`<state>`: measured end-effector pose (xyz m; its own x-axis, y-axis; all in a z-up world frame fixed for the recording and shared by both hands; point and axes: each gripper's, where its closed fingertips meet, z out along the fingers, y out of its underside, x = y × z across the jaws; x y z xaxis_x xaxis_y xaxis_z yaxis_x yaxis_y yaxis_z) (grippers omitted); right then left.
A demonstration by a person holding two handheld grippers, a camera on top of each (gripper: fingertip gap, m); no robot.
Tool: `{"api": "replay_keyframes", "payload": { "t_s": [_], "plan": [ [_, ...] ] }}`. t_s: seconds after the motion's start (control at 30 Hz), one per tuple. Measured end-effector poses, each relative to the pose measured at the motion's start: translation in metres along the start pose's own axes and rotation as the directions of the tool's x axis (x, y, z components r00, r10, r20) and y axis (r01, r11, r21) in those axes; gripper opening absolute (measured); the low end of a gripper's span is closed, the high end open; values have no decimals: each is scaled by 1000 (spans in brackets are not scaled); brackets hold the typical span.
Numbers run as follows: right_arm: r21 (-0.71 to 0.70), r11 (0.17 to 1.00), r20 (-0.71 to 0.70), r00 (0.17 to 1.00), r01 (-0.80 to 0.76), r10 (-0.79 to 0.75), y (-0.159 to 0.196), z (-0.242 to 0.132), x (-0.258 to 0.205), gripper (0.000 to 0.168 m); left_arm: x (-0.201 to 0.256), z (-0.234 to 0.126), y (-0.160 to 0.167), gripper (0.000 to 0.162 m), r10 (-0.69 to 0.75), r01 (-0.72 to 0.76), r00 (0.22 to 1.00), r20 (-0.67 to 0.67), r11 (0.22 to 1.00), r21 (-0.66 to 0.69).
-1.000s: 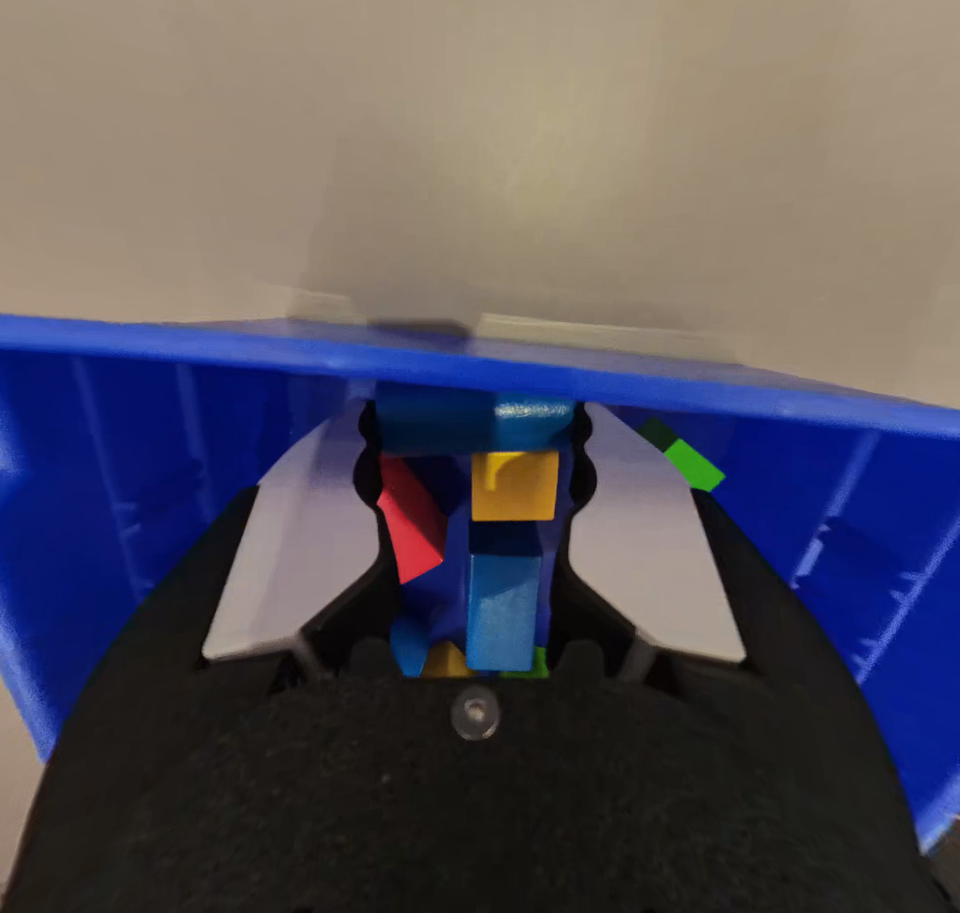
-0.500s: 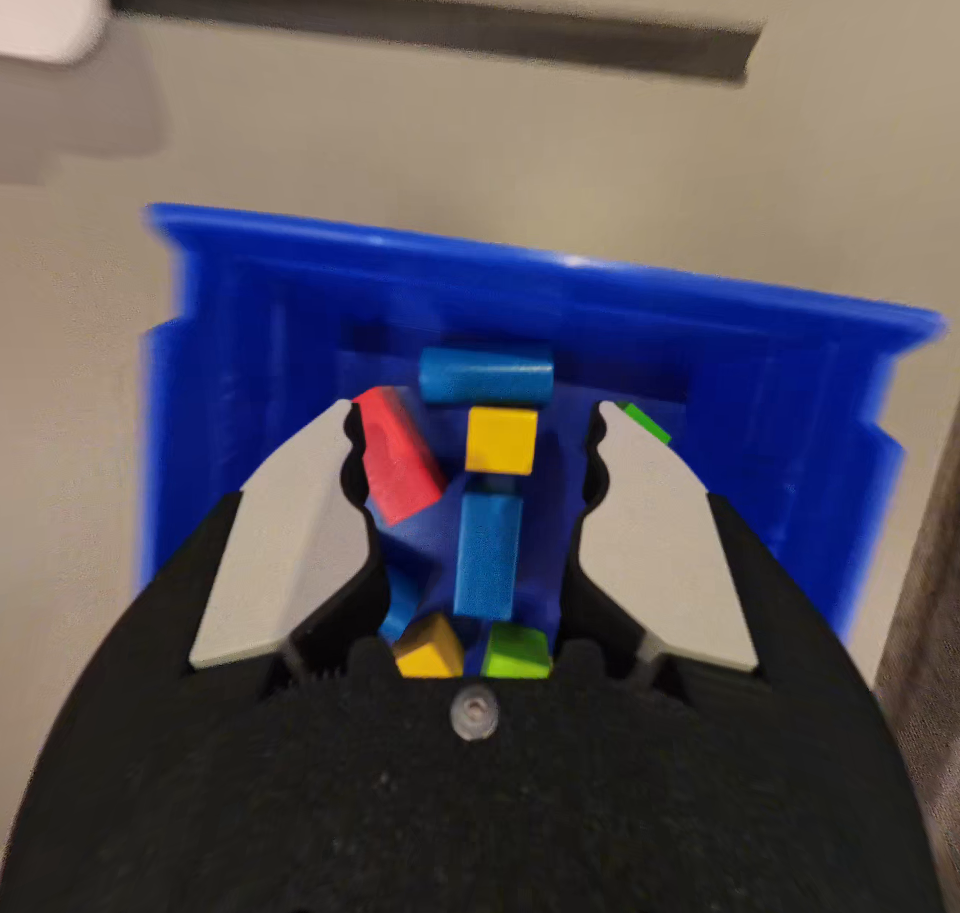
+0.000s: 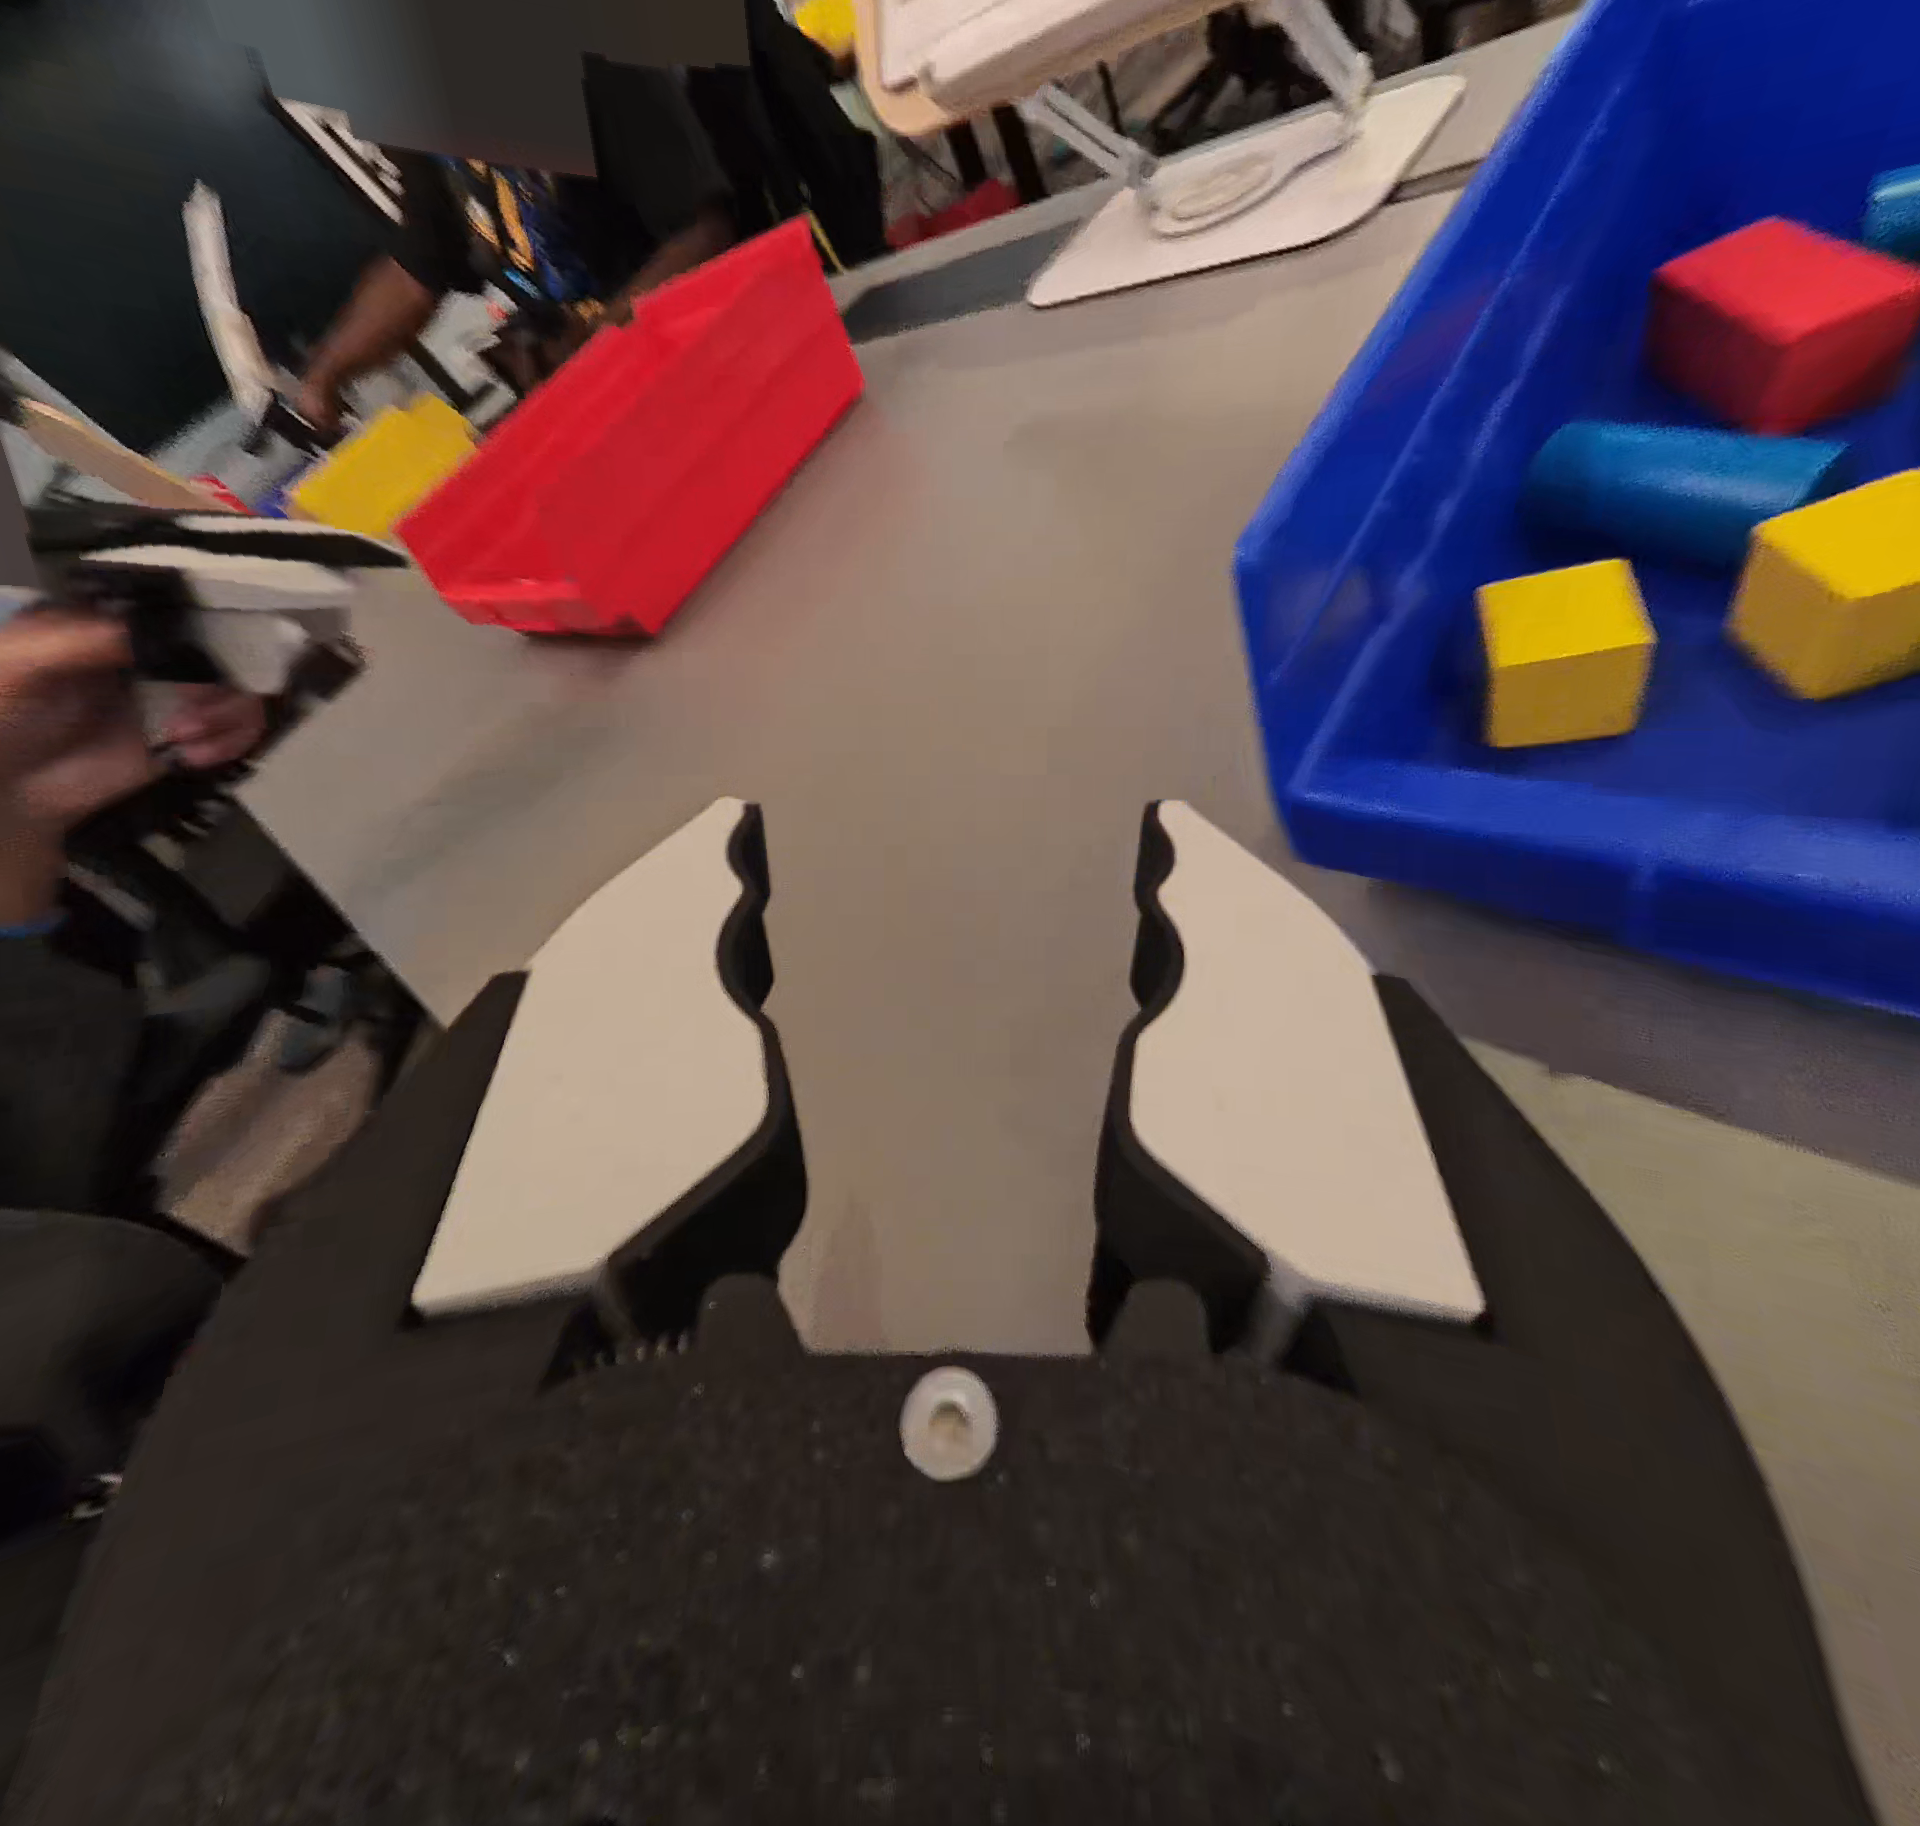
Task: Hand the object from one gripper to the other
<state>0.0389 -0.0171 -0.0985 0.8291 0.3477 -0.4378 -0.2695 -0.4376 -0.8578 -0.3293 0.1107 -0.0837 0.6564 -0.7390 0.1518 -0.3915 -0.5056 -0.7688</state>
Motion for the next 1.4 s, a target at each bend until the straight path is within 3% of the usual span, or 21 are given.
{"api": "replay_keyframes", "payload": {
  "t_s": [0.1, 0.23, 0.33, 0.53, 0.6, 0.7, 0.8, 0.93, 1.07, 1.2, 1.33, 1.4],
  "plan": [
    [-78, 995, 116, 992, 65, -56, 12, 14, -20, 72, -57, 10, -3, 56, -78, 99, 990, 119, 977, -187],
    [-147, 966, 142, 971, 213, -192, 24, 19, -33, 72, -115, 39, -4, 53, -100, 177, 968, 229, 920, -351],
    [-156, 961, 126, 970, 228, -210, 31, 17, -35, 72, -141, 59, 3, 53, -134, 247, 953, 272, 862, -443],
    [-144, 968, 141, 973, 205, -185, 30, 10, -35, 70, -151, 81, 32, 52, -164, 299, 950, 267, 725, -620],
    [-147, 968, 138, 973, 204, -184, 30, 8, -33, 70, -154, 85, 34, 30, -171, 304, 949, 264, 709, -636],
    [-153, 966, 126, 974, 208, -190, 31, 6, -31, 69, -153, 86, 34, 31, -221, 317, 948, 227, 687, -653],
    [-131, 970, 128, 974, 204, -188, 27, 3, -31, 69, -159, 81, 28, 31, -258, 331, 943, 208, 718, -613],
    [-66, 973, 129, 969, 222, -213, 14, 3, -31, 69, -153, 62, -16, 30, -339, 339, 937, 78, 839, -426],
    [-35, 945, 122, 940, 327, -320, -13, 19, -36, 74, -107, 32, -89, 30, -369, 347, 903, -218, 928, -134],
    [18, 867, 214, 846, 497, -489, -51, 52, -74, 77, -18, 14, -141, 30, -338, 427, 728, -597, 904, 9],
    [221, 706, 346, 623, 673, -702, -79, 96, -130, 84, 64, 20, -152, 30, -296, 446, 549, -782, 895, -25],
    [245, 685, 414, 565, 686, -714, -85, 119, -150, 85, 97, 25, -153, 31, -322, 462, 429, -844, 881, -101]
  ]
}}
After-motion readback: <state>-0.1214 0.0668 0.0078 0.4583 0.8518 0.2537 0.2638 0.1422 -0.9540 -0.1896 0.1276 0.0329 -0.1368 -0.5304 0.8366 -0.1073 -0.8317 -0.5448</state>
